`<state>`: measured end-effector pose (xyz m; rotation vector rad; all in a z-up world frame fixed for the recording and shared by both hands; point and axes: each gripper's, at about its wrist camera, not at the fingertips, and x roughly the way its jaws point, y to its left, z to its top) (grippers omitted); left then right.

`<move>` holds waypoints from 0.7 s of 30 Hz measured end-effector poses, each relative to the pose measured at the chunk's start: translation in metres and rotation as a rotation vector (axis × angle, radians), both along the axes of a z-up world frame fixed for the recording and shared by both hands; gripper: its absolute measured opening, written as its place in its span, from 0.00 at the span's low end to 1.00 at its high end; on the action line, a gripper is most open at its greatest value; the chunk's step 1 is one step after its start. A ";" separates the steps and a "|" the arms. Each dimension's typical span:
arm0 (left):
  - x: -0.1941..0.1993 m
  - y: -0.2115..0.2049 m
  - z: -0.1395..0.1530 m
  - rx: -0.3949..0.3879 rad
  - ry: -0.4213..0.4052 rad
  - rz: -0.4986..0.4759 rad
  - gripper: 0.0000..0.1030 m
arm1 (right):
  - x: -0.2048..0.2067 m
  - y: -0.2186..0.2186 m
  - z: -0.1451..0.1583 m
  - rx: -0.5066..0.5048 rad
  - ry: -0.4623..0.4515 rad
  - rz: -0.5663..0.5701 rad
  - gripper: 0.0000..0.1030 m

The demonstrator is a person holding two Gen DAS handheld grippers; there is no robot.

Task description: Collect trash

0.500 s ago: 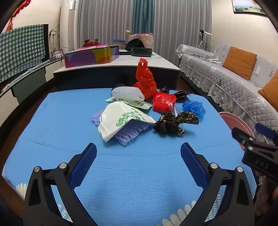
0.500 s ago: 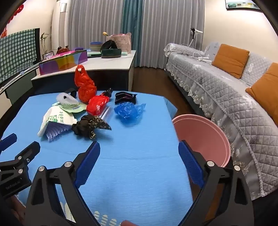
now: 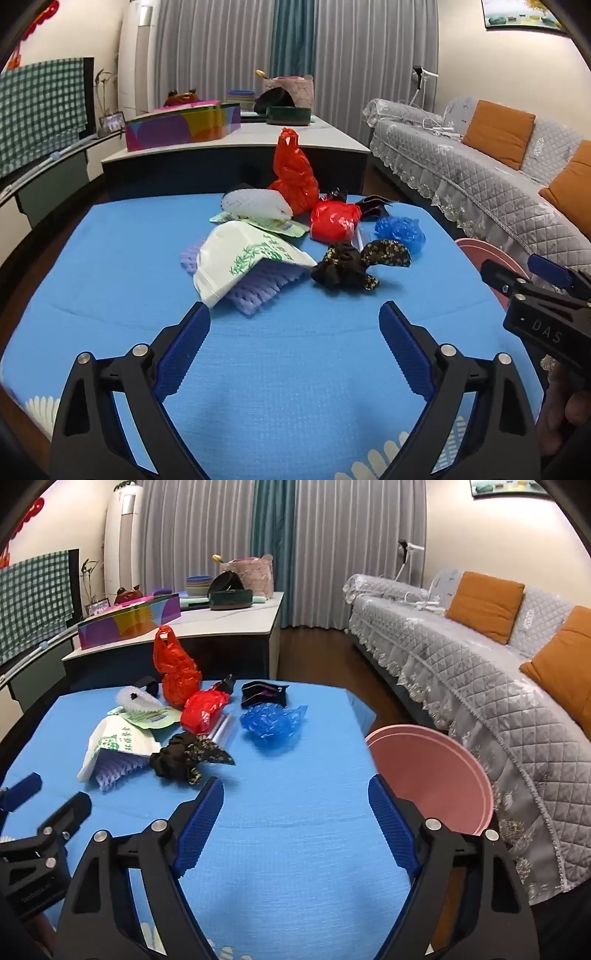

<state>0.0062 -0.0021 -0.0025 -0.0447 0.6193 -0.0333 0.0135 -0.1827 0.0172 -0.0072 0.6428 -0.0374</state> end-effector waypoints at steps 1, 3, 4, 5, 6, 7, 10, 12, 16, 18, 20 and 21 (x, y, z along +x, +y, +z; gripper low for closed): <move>-0.002 -0.002 0.001 0.004 -0.002 -0.004 0.87 | 0.000 0.001 0.000 -0.005 0.001 0.001 0.77; -0.004 -0.006 0.000 0.018 -0.014 -0.005 0.87 | -0.001 0.004 0.001 -0.014 -0.003 0.003 0.77; -0.005 -0.005 0.001 0.018 -0.018 -0.001 0.87 | -0.002 0.004 0.002 -0.017 -0.006 0.002 0.77; -0.005 -0.004 0.001 0.016 -0.018 0.004 0.87 | -0.003 0.004 0.003 -0.019 -0.011 -0.004 0.77; -0.005 -0.003 0.001 0.012 -0.018 0.009 0.87 | -0.003 0.003 0.004 -0.018 -0.013 -0.009 0.77; -0.005 -0.001 0.001 0.005 -0.015 0.016 0.87 | -0.002 0.002 0.004 -0.015 -0.011 -0.012 0.77; -0.003 0.002 -0.001 -0.006 -0.004 0.027 0.87 | -0.001 0.001 0.003 -0.014 0.000 -0.014 0.77; -0.003 0.003 -0.001 -0.009 -0.003 0.029 0.87 | -0.001 0.001 0.003 -0.011 0.006 -0.012 0.77; -0.003 0.003 -0.001 -0.010 -0.005 0.030 0.87 | -0.001 0.001 0.004 -0.011 0.002 -0.012 0.77; -0.004 0.003 -0.001 -0.013 -0.005 0.028 0.87 | -0.001 0.001 0.004 -0.013 0.001 -0.015 0.77; -0.004 0.003 -0.001 -0.011 -0.006 0.027 0.87 | 0.000 0.001 0.004 -0.012 0.002 -0.016 0.77; -0.004 0.003 -0.001 -0.011 -0.007 0.027 0.87 | -0.001 0.000 0.005 -0.010 0.002 -0.014 0.77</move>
